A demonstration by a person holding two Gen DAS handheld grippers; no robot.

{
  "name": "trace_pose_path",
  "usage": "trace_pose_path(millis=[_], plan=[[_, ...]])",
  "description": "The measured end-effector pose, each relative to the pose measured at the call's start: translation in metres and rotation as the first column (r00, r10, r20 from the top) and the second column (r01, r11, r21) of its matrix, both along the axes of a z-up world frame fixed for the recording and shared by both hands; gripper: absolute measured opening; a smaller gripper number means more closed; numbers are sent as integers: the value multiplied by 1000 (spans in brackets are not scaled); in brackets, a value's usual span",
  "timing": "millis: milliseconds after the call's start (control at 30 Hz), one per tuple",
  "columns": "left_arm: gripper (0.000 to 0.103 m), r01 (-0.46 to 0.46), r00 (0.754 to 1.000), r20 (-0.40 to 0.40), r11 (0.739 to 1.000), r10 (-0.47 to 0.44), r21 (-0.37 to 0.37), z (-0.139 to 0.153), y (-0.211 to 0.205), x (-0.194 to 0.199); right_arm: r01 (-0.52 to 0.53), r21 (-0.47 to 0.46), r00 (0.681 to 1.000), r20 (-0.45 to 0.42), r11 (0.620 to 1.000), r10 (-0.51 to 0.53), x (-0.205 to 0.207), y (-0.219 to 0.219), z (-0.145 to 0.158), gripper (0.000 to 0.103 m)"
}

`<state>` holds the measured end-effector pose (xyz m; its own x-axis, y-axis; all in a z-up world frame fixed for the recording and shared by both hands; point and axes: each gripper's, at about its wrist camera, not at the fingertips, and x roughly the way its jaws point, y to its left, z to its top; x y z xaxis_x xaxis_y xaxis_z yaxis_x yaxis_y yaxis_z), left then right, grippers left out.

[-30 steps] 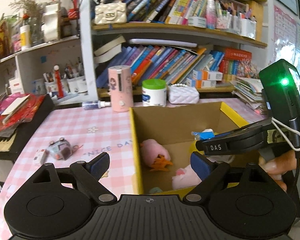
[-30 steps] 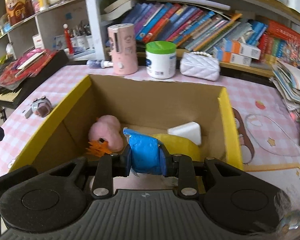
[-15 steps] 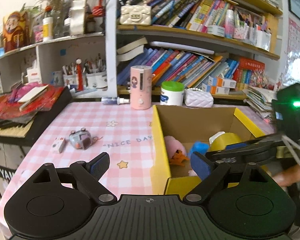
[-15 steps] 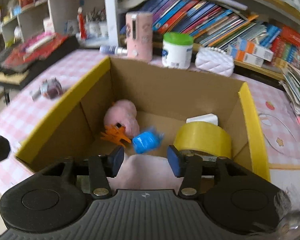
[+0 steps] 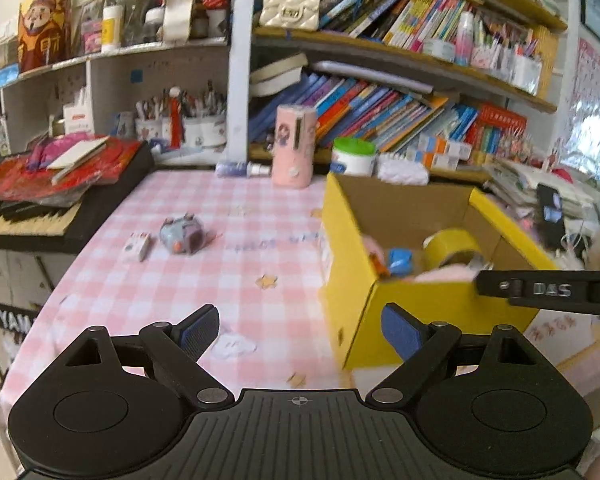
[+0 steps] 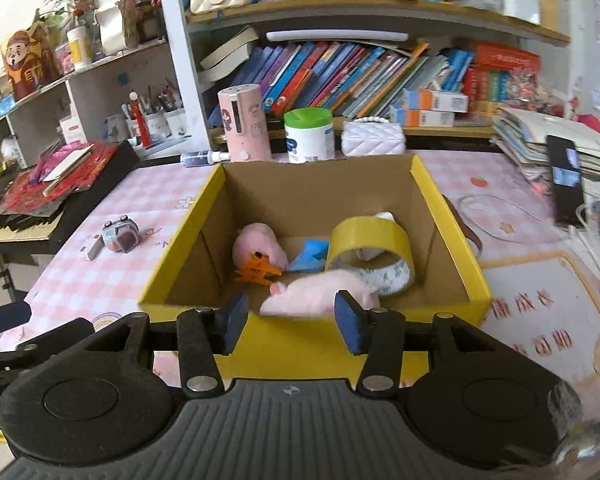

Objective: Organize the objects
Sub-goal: 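Withdraw both grippers from the yellow box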

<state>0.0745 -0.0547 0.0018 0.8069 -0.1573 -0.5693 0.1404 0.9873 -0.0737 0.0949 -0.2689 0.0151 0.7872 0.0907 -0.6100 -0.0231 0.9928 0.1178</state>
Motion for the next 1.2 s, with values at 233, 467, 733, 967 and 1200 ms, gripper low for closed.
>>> trace_pose_path(millis=[233, 467, 733, 967, 1200], plan=[[90, 12, 999, -36, 1000, -11, 24, -7, 27, -17, 106, -23, 994, -31, 994, -106, -42, 31, -10, 49], [90, 41, 996, -76, 998, -38, 41, -12, 57, -33, 99, -57, 991, -87, 993, -104, -64, 73, -24, 54], [90, 19, 995, -98, 999, -14, 49, -14, 101, -48, 64, -47, 990, -122, 997, -69, -80, 120, -30, 58], [90, -16, 996, -84, 998, 20, 53, -12, 135, -61, 30, -46, 994, -105, 998, -35, -89, 156, -27, 60], [90, -61, 997, -54, 997, 64, 48, -6, 164, -74, -13, -60, 998, -64, 998, 9, -93, 188, -16, 62]])
